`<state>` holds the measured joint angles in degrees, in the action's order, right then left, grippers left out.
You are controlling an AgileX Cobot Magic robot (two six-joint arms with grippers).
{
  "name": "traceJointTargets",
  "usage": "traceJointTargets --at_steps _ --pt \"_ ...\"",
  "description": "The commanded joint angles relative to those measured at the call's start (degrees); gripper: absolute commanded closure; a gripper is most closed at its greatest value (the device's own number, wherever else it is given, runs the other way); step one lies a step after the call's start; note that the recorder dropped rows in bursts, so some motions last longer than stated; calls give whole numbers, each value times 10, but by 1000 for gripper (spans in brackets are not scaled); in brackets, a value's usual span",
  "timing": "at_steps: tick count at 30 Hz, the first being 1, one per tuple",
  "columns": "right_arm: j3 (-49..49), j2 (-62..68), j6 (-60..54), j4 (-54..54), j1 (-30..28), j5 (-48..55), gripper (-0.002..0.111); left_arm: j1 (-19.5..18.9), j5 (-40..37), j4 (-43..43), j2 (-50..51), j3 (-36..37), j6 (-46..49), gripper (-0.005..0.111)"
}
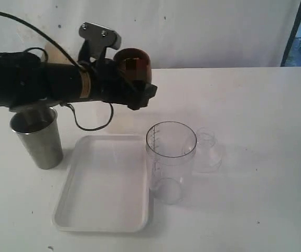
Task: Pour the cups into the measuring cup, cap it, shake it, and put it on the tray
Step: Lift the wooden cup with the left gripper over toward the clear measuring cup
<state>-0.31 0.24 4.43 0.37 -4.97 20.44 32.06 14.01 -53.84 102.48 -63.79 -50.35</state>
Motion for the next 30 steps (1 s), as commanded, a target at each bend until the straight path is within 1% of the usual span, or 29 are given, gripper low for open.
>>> traceJointTargets --at_steps 1,5,9,14,19,23,30 --pt "3 -2 1 0 -1 -4 108 27 -23 -20 23 -49 15 107" --pt "3 -2 1 0 -1 -4 108 47 -80 -55 35 -83 26 107" --pt "3 -2 1 0 -1 -4 108 47 -54 -116 36 -82 28 107" --pt "3 -2 1 0 -1 -4 108 47 -51 -191 36 -82 28 107" --pt "3 -2 1 0 -1 -4 108 47 -13 -284 36 -82 28 107" --pt "3 -2 1 0 -1 -4 108 47 -4 -314 36 -82 28 107" --pt "3 -2 1 0 -1 -4 108 47 -4 -341 36 -82 28 107"
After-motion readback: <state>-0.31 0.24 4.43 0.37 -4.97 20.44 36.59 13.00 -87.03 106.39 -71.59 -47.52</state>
